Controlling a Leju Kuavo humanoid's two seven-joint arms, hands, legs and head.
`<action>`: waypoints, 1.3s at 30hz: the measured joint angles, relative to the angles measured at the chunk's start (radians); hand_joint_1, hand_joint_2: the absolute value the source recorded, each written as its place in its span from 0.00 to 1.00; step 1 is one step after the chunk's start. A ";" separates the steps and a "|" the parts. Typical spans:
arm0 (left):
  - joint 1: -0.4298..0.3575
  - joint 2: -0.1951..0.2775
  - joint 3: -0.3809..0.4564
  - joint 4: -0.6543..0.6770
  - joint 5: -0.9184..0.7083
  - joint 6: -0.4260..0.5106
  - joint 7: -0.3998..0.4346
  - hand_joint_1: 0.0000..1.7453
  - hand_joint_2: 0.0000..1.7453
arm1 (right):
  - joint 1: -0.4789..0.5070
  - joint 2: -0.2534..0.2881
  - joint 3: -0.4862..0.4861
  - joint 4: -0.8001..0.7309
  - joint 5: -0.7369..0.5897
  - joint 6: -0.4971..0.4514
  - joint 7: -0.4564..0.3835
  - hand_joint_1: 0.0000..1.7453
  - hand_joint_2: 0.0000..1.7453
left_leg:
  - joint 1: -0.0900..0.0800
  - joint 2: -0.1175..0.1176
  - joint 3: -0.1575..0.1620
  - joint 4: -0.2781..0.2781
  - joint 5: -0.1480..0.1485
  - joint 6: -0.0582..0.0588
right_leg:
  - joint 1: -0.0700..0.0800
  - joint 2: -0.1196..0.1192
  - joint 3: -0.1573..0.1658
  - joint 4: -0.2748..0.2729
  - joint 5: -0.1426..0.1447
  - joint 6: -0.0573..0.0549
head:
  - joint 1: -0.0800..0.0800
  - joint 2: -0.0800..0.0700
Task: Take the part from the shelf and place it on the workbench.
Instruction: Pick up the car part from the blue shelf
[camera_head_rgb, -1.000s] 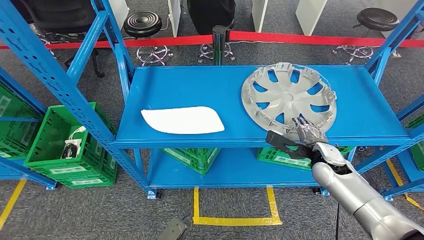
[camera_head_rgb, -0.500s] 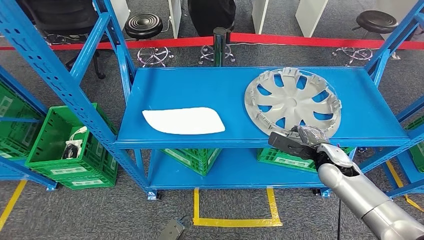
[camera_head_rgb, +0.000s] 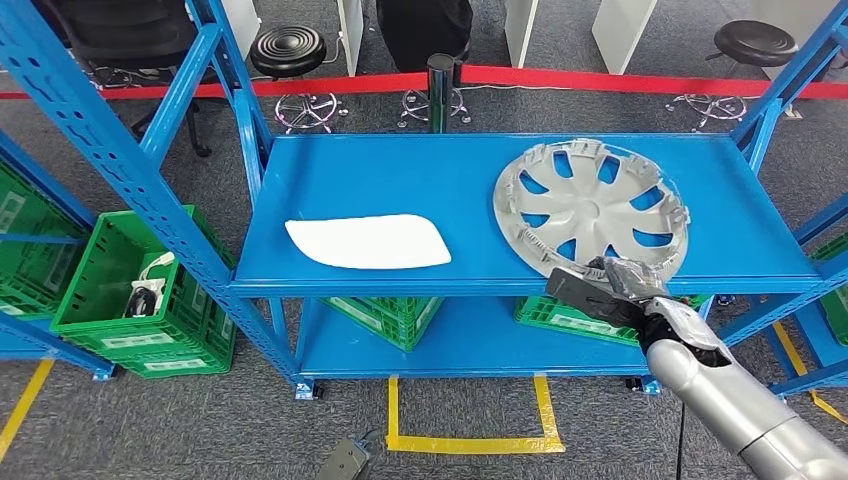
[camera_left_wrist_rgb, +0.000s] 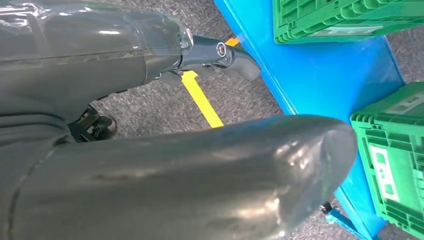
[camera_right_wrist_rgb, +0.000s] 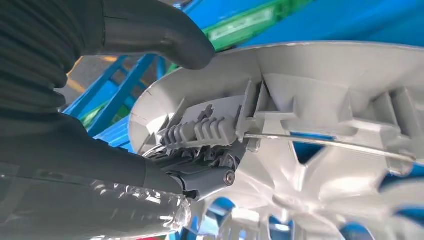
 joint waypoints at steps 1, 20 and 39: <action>0.001 0.000 0.000 0.000 0.004 0.002 -0.005 0.00 0.00 | 0.013 0.001 -0.011 -0.015 -0.026 -0.050 -0.023 1.00 1.00 | 0.000 0.001 -0.001 0.000 0.000 0.000 | 0.000 0.000 0.000 0.000 0.000 0.000 | 0.000 0.000; 0.017 -0.043 0.000 -0.001 0.030 0.043 -0.072 0.00 0.25 | -0.057 -0.036 -0.527 -0.850 -0.575 -0.432 -0.046 1.00 1.00 | -0.003 0.011 0.001 0.000 -0.003 0.005 | -0.003 0.005 -0.002 0.000 0.000 0.001 | 0.002 0.000; 0.002 -0.041 0.018 -0.079 0.060 0.095 -0.134 0.00 1.00 | -0.009 0.094 -0.422 -1.213 -0.504 -0.499 -0.270 1.00 1.00 | -0.003 0.003 0.002 0.000 -0.003 0.005 | -0.002 0.004 -0.001 0.000 -0.001 0.002 | 0.002 0.000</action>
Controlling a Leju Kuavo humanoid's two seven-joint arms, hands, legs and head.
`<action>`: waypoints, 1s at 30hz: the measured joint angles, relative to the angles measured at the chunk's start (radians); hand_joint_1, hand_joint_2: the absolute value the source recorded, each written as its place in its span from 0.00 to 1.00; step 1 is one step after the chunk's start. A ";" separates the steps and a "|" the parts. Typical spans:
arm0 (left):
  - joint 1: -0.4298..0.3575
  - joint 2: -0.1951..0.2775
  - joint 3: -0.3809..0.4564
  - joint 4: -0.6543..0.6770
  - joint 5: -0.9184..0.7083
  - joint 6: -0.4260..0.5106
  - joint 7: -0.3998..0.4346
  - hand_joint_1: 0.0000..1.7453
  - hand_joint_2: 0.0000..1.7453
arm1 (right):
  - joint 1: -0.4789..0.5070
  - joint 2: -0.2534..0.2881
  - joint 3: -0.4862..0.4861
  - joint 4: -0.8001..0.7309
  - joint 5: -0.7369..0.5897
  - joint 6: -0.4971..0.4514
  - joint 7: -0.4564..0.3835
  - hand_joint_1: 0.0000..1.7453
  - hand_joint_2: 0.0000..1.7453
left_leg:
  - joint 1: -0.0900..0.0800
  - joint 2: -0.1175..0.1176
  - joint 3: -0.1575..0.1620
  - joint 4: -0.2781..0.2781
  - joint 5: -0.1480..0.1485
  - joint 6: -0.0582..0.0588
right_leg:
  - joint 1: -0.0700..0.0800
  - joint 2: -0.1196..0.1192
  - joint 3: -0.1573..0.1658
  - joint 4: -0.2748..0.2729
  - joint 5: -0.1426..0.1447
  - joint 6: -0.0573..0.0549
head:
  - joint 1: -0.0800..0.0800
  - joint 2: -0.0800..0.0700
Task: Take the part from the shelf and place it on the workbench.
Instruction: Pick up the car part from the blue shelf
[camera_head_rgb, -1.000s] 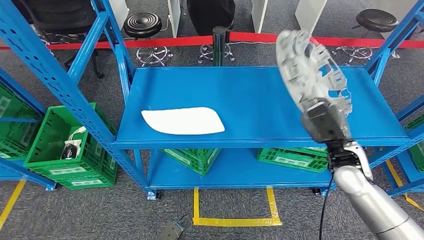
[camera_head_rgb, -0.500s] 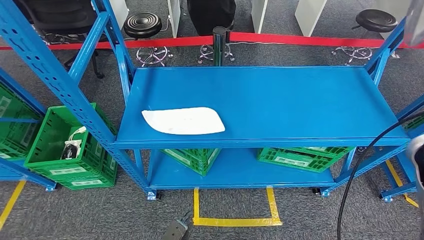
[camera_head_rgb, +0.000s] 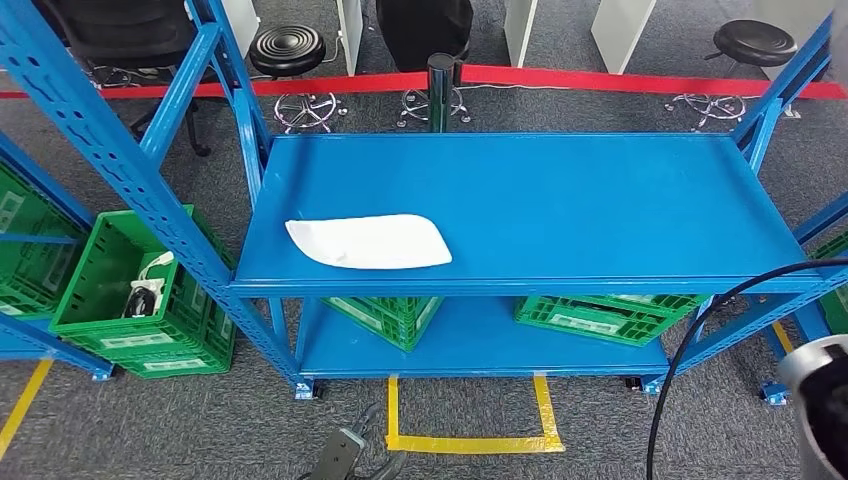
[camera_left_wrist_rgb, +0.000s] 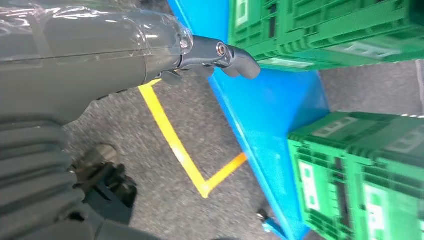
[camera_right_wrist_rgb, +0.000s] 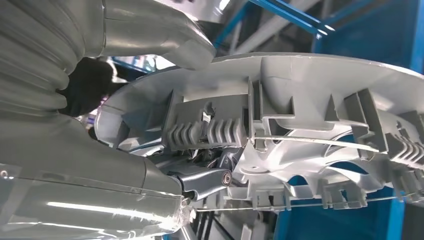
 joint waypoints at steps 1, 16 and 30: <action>0.000 0.006 0.003 -0.022 0.006 0.004 0.003 0.00 1.00 | 0.019 0.028 0.034 0.000 0.038 -0.005 -0.025 1.00 1.00 | 0.000 0.000 0.001 0.000 0.000 0.000 | 0.000 0.000 0.000 0.000 0.000 0.000 | 0.000 0.000; 0.018 0.045 0.047 -0.157 0.124 -0.032 -0.078 0.00 1.00 | 0.099 0.148 0.262 0.000 0.108 -0.026 -0.075 1.00 1.00 | 0.000 -0.002 0.001 0.000 0.000 0.001 | 0.000 0.000 0.000 0.000 0.000 0.000 | 0.000 0.000; 0.032 0.046 0.066 -0.159 0.176 -0.014 -0.133 0.00 1.00 | 0.144 0.181 0.312 0.001 0.084 -0.030 -0.118 1.00 1.00 | 0.000 -0.004 0.001 0.000 0.000 0.001 | 0.000 -0.001 0.000 0.000 0.000 0.000 | 0.000 0.000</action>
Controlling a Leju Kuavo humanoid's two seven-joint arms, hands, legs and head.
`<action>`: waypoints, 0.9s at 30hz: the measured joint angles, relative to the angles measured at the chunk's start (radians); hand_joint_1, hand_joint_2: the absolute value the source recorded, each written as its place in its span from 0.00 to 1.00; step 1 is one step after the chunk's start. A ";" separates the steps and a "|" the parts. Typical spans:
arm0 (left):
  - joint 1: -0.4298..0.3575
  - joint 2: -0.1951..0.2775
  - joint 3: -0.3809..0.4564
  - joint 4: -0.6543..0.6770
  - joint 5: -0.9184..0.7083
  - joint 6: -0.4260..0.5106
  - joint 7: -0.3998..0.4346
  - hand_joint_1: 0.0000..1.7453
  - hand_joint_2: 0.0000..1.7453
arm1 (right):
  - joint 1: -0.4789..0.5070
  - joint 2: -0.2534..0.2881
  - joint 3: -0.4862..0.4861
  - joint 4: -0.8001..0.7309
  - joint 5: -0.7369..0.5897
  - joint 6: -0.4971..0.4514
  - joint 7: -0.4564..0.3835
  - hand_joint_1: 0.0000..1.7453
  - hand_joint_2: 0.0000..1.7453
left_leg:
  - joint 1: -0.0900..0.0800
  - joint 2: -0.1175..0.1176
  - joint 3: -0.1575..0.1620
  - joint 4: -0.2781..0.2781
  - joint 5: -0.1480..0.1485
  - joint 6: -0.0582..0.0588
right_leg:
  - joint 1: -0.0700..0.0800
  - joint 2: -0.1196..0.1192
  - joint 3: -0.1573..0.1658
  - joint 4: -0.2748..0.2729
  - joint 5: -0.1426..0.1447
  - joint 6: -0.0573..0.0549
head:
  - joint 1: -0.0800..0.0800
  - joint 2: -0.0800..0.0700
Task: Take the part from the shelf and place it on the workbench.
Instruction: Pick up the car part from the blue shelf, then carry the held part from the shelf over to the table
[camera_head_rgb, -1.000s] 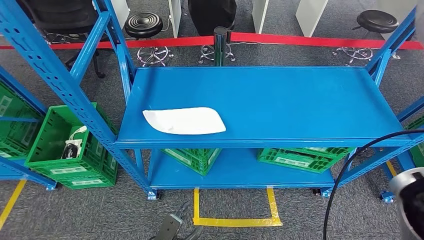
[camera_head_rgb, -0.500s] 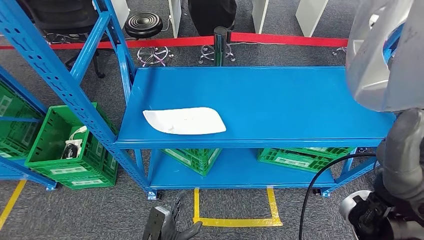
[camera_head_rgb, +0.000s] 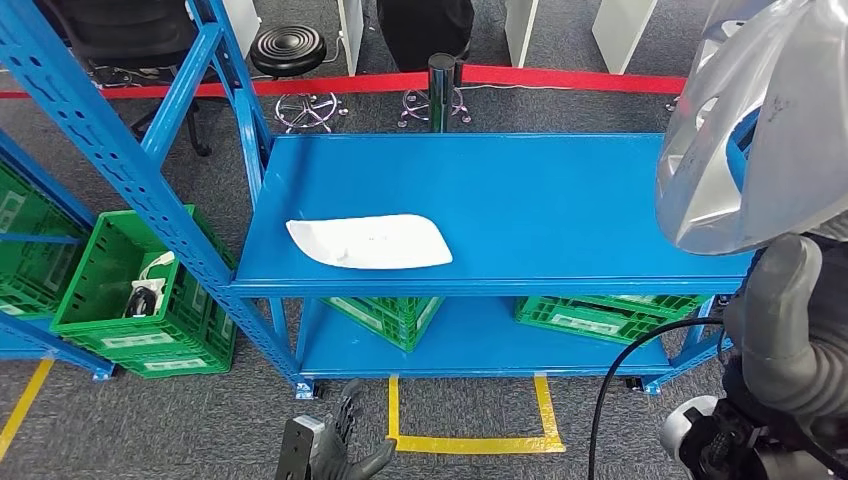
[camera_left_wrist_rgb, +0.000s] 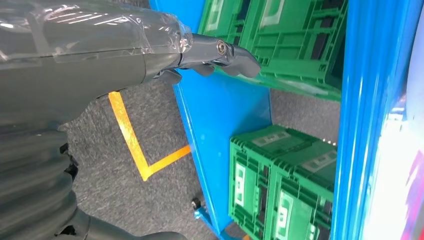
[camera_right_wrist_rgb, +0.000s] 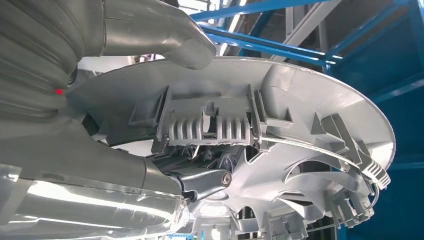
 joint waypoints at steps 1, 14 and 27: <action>0.000 0.000 0.000 0.000 0.002 0.007 -0.005 0.00 1.00 | 0.008 0.004 0.004 0.000 -0.002 -0.003 -0.012 1.00 1.00 | 0.000 0.000 0.000 0.000 0.000 0.000 | 0.000 0.000 0.000 0.000 0.000 0.000 | 0.000 0.000; -0.034 -0.019 0.001 0.038 -0.057 0.061 -0.046 0.00 1.00 | 0.064 0.056 0.018 0.005 -0.105 -0.029 -0.164 1.00 1.00 | -0.001 -0.001 -0.002 0.006 -0.002 0.004 | -0.003 -0.001 0.000 -0.003 0.002 0.004 | -0.001 0.000; -0.038 -0.026 0.000 0.083 -0.083 0.141 -0.039 0.00 1.00 | 0.070 0.069 0.000 0.006 -0.142 -0.050 -0.150 1.00 1.00 | 0.000 0.002 -0.006 -0.016 0.037 0.038 | -0.007 0.001 -0.076 0.223 -0.090 0.030 | 0.021 0.000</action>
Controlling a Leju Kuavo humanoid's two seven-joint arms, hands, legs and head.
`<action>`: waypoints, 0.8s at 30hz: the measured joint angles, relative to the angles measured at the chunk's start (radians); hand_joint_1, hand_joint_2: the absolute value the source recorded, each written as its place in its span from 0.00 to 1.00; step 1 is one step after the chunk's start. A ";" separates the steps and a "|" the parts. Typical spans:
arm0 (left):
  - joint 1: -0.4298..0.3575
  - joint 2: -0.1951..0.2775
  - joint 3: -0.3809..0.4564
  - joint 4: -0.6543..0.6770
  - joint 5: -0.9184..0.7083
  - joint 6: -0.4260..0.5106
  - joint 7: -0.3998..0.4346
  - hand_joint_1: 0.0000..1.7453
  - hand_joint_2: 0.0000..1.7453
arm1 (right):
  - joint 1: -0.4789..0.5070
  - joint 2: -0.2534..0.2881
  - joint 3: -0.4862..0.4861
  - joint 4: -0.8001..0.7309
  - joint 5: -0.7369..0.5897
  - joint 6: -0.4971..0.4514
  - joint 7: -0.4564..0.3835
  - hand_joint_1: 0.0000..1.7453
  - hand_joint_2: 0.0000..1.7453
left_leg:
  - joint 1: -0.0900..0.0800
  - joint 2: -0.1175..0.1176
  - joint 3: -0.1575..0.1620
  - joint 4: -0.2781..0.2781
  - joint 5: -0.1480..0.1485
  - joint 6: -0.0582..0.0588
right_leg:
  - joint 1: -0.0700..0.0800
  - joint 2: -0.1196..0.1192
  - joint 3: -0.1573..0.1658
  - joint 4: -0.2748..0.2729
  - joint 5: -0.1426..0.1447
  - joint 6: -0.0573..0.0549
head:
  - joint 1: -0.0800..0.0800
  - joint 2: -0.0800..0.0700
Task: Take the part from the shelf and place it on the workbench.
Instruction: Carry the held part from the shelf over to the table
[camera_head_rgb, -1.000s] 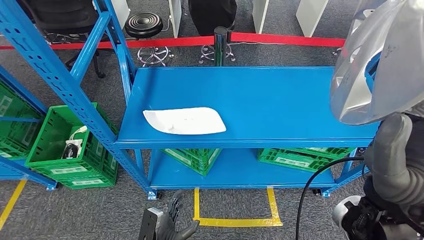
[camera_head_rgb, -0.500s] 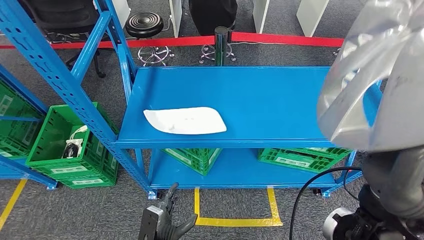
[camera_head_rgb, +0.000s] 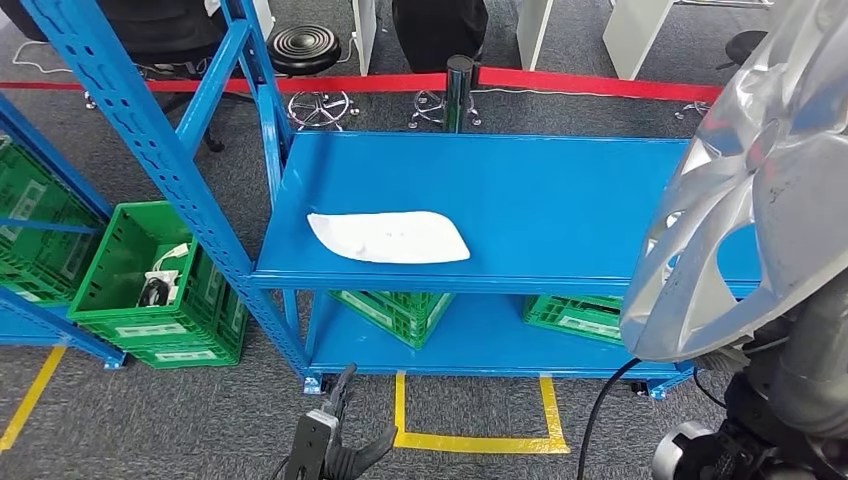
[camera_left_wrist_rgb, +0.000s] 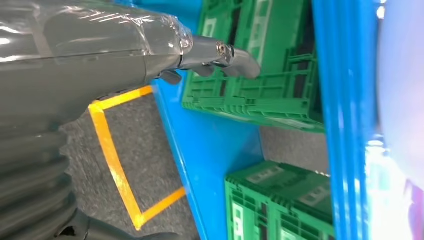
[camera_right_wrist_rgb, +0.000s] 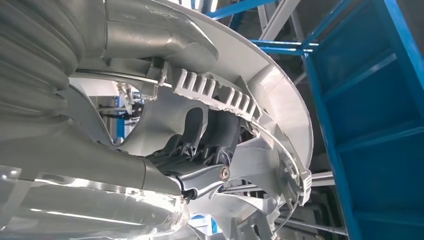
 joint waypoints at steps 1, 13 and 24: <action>0.003 0.001 0.001 0.009 0.016 0.003 -0.005 0.00 1.00 | 0.000 0.000 -0.001 0.000 -0.008 -0.006 -0.002 1.00 1.00 | 0.001 -0.001 0.000 0.004 -0.003 -0.004 | 0.000 0.000 0.029 -0.058 0.036 -0.001 | 0.001 0.000; 0.030 0.021 0.019 0.087 0.088 -0.007 -0.040 0.00 1.00 | 0.024 0.003 -0.023 0.002 -0.057 -0.024 -0.030 1.00 1.00 | 0.000 0.004 -0.126 0.277 -0.174 -0.052 | 0.014 -0.004 0.064 -0.216 0.088 -0.065 | -0.028 0.000; 0.073 0.054 0.036 0.160 0.138 -0.037 -0.023 0.00 1.00 | 0.152 0.009 -0.051 0.005 -0.096 -0.060 -0.093 1.00 1.00 | -0.014 -0.004 0.006 0.005 -0.016 -0.001 | 0.026 -0.007 0.024 -0.204 0.106 -0.033 | -0.030 0.000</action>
